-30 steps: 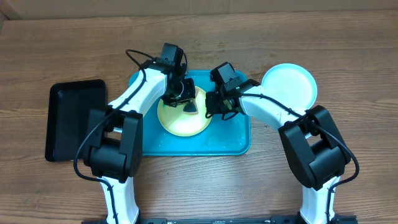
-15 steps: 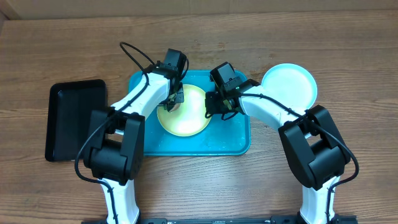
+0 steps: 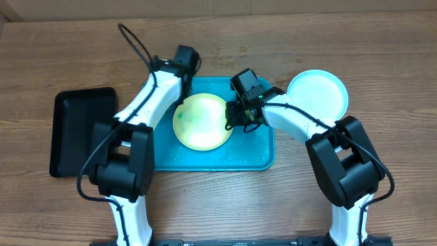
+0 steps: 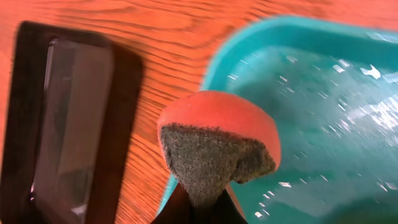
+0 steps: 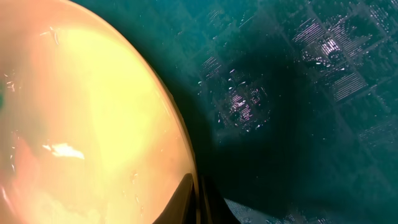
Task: Clean dirty plates on tray and stack at the side
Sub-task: 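Scrub the yellow-green plate with the sponge in the left gripper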
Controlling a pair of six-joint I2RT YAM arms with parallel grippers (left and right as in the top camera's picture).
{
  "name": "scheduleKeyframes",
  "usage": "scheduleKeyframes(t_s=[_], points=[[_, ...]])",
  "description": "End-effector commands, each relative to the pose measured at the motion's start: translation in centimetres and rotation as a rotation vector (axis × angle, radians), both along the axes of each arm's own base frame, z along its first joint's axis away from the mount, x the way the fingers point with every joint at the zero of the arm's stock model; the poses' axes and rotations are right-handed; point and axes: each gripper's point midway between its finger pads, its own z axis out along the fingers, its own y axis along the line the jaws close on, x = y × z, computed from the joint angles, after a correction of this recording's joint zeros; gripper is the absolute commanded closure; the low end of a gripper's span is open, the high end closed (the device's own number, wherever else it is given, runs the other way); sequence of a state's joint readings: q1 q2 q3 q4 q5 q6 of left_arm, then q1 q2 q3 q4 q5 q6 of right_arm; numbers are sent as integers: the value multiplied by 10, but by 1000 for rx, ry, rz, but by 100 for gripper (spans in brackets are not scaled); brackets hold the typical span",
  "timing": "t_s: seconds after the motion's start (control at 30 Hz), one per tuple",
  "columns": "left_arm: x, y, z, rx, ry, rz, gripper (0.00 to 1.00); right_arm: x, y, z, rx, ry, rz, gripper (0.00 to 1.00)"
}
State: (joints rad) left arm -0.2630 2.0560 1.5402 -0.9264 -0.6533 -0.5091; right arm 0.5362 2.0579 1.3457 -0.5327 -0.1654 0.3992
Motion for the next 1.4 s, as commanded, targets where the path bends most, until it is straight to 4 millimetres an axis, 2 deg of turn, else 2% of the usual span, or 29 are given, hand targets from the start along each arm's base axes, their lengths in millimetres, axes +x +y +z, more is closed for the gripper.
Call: scheduleKeyframes(t_s=[0.0, 0.17, 0.3, 0.33, 0.4, 0.47, 0.63, 0.73, 0.83, 1.0, 1.13, 1.23, 1.37], points=[[8, -8, 30, -70, -119, 51, 96, 2, -25, -16, -97, 1, -41, 96], [-1, -74, 0, -453, 26, -97, 96, 4, -24, -15, -93, -6, -42, 96], [-5, -126, -1, -676, 115, -368, 96, 4, -23, -15, -92, -7, -42, 96], [-9, -137, 0, -718, 134, -431, 96, 4, -23, -15, -92, -7, -42, 96], [-14, -142, -1, -731, 159, -470, 96, 4, -23, -15, -92, -7, -42, 96], [-18, -140, -6, -720, 178, -469, 96, 4, -23, -15, -92, -8, -42, 96], [-37, -131, -32, -691, 254, -446, 96, 6, -22, -15, -88, -14, -42, 96], [-44, -112, -51, -600, 274, -416, 96, 6, -22, -15, -88, -14, -42, 96], [-41, -81, -61, -428, 253, -370, 96, 5, -22, -15, -88, -13, -42, 96], [-25, -33, -47, -147, 160, -253, 96, 5, -23, -15, -89, -13, -42, 96], [-10, -9, -30, 16, 78, -207, 96, 5, -23, -15, -89, -12, -42, 96], [-1, -5, -22, 35, 5, -155, 96, 5, -22, -14, -89, -14, -40, 96], [15, -18, -7, -57, -89, -104, 96, 12, -23, -8, -127, -54, -24, 96]])
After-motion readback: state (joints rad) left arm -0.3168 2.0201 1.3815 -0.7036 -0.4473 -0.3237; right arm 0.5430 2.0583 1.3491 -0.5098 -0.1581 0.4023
